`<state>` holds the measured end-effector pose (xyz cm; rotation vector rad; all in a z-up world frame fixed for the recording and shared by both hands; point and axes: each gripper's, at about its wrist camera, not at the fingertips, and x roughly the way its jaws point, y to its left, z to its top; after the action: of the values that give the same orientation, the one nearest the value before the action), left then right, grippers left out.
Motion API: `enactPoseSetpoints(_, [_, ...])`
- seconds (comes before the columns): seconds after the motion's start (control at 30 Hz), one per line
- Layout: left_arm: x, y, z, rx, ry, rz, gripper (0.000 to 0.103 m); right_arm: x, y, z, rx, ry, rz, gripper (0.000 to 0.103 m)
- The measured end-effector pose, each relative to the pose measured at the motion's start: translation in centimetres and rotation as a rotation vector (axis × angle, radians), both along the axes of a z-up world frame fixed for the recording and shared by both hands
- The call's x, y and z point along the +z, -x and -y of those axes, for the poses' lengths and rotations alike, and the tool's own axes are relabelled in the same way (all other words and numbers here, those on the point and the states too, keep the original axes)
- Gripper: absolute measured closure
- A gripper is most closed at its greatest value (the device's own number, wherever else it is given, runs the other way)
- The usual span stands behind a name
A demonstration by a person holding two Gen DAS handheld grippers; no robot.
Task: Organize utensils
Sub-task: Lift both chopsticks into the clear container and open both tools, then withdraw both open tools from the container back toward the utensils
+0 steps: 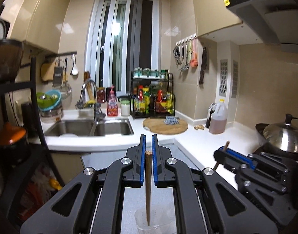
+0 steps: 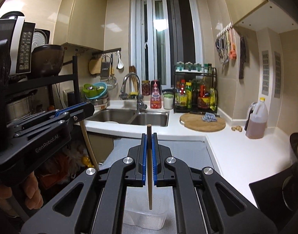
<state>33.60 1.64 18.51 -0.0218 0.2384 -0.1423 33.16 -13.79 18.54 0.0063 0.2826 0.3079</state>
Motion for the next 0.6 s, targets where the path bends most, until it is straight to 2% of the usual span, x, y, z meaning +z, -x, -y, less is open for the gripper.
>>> enactPoseSetpoints(0.07, [-1.3, -0.6, -0.2, 0.002, 0.01, -0.042, 0.095, -1.2, -0.2, 0.0, -0.005, 0.004, -0.022, 0.098])
enactPoseSetpoints(0.1, [-1.7, -0.7, -0.3, 0.011, 0.006, -0.056, 0.081, -1.8, -0.2, 0.0, -0.008, 0.008, -0.032, 0.098])
enactPoseSetpoints(0.13, [-2.2, -0.7, -0.5, 0.021, 0.0, -0.074, 0.044, -2.4, -0.1, 0.0, -0.009, 0.011, -0.04, 0.098])
enactPoseSetpoints(0.2, [-2.9, -0.3, -0.9, 0.074, -0.003, -0.078, 0.007, -3.4, -0.1, 0.0, -0.01, 0.015, -0.068, 0.093])
enactPoseSetpoints(0.23, [-3.2, 0.3, -1.3, 0.108, 0.0, -0.061, 0.008, -3.8, -0.1, 0.0, -0.015, 0.019, -0.084, 0.086])
enactPoseSetpoints(0.3, [-3.6, 0.8, -1.7, 0.114, -0.008, -0.083, 0.008, -4.3, 0.5, 0.4, -0.048, -0.001, -0.092, 0.046])
enactPoseSetpoints(0.43, [-4.5, 2.3, -2.5, 0.155, -0.045, -0.123, 0.008, -5.0, 2.3, 1.3, -0.091, -0.03, -0.1, 0.036])
enactPoseSetpoints(0.6, [-5.2, 5.2, -3.2, 0.172, -0.045, -0.162, 0.008, -6.0, 5.6, 1.8, -0.111, -0.041, -0.134, 0.025])
